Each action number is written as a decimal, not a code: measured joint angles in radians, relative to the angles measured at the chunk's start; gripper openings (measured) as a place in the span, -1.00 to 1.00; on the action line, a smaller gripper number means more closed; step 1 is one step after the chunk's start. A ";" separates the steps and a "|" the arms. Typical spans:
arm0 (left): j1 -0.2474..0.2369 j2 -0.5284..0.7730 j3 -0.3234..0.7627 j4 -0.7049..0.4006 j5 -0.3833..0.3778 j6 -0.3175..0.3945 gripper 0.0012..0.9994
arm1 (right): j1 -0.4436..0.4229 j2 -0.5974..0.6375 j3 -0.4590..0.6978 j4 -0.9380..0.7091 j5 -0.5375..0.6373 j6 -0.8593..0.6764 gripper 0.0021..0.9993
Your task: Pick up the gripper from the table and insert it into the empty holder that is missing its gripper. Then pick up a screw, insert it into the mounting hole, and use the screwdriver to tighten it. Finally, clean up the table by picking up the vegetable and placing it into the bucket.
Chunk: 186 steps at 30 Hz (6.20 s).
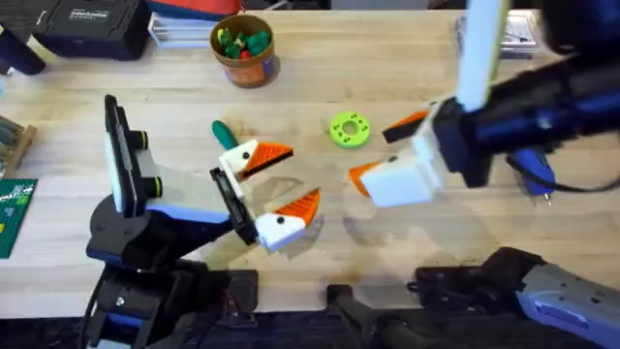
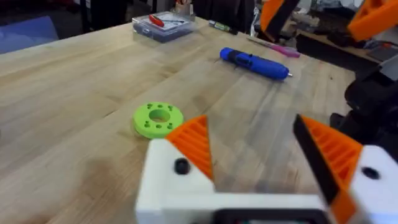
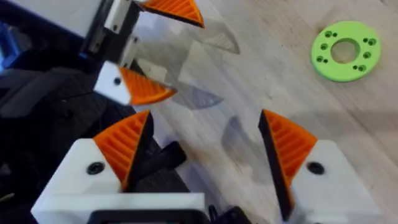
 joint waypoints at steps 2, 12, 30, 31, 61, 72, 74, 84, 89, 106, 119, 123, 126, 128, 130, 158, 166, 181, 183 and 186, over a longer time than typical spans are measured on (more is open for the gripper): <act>0.000 0.000 0.000 0.000 0.000 0.000 0.21 | -0.010 -0.022 -0.005 -0.013 -0.014 0.000 0.99; 0.000 0.000 0.000 0.000 0.000 0.004 -0.99 | -0.015 -0.016 -0.013 -0.037 -0.036 -0.001 0.99; 0.000 0.000 0.000 0.000 0.000 0.032 -0.99 | -0.441 0.153 -0.014 0.021 0.325 -0.001 0.99; 0.000 0.000 0.000 0.000 0.000 0.043 -0.99 | -0.492 0.166 -0.014 0.038 0.344 -0.001 0.99; 0.000 0.000 0.000 0.000 0.000 0.110 -0.99 | -1.127 0.588 -0.014 0.199 0.432 -0.541 0.99; 0.000 0.000 0.000 0.000 0.000 0.114 -0.99 | -1.127 0.720 -0.014 0.322 0.459 -0.612 0.99; 0.000 0.000 0.000 0.000 0.000 0.114 -0.99 | -1.127 0.737 -0.014 0.322 0.460 -0.616 0.94; 0.000 0.000 0.000 0.000 0.000 0.116 -0.99 | -1.127 0.755 -0.014 0.334 0.468 -0.627 -0.92; 0.000 0.000 0.000 0.000 0.000 0.116 -0.99 | -1.127 0.756 -0.014 0.324 0.470 -0.627 -0.95; 0.000 0.000 0.000 0.000 0.000 0.116 -0.99 | -1.127 0.401 0.011 0.284 0.466 -0.427 -0.95; 0.000 0.000 0.000 0.000 0.000 0.117 -0.99 | -1.080 0.217 0.005 0.271 0.314 -0.307 -0.95; 0.000 0.000 0.000 0.000 0.000 0.116 -0.99 | -1.009 0.114 -0.056 0.328 0.304 -0.269 -0.95; 0.000 0.000 0.000 0.000 0.000 0.116 -0.99 | -0.931 0.032 -0.135 0.385 0.296 -0.228 -0.95; 0.000 0.000 0.000 0.000 0.000 0.116 -0.99 | -0.868 -0.024 -0.200 0.435 0.289 -0.188 -0.95; 0.000 0.000 0.000 0.000 0.000 0.117 -0.99 | -0.797 -0.084 -0.272 0.494 0.286 -0.143 -0.95; 0.000 0.000 0.000 0.000 0.000 0.117 -0.99 | 0.154 -0.213 -0.502 1.566 0.264 0.086 -0.95; 0.000 0.000 0.000 0.000 0.000 0.117 -0.99 | 0.258 -0.072 -0.502 1.702 0.263 0.092 -0.95; 0.000 0.000 0.000 0.000 0.000 0.117 -0.99 | 0.333 -0.037 -0.504 1.685 0.225 0.111 -0.95; 0.000 0.000 0.000 0.000 0.000 0.116 -0.99 | 0.335 -0.035 -0.504 1.686 0.221 0.111 -0.95; 0.000 0.000 0.000 0.000 0.000 0.117 -0.99 | 0.335 -0.020 -0.504 1.692 0.217 0.110 -0.95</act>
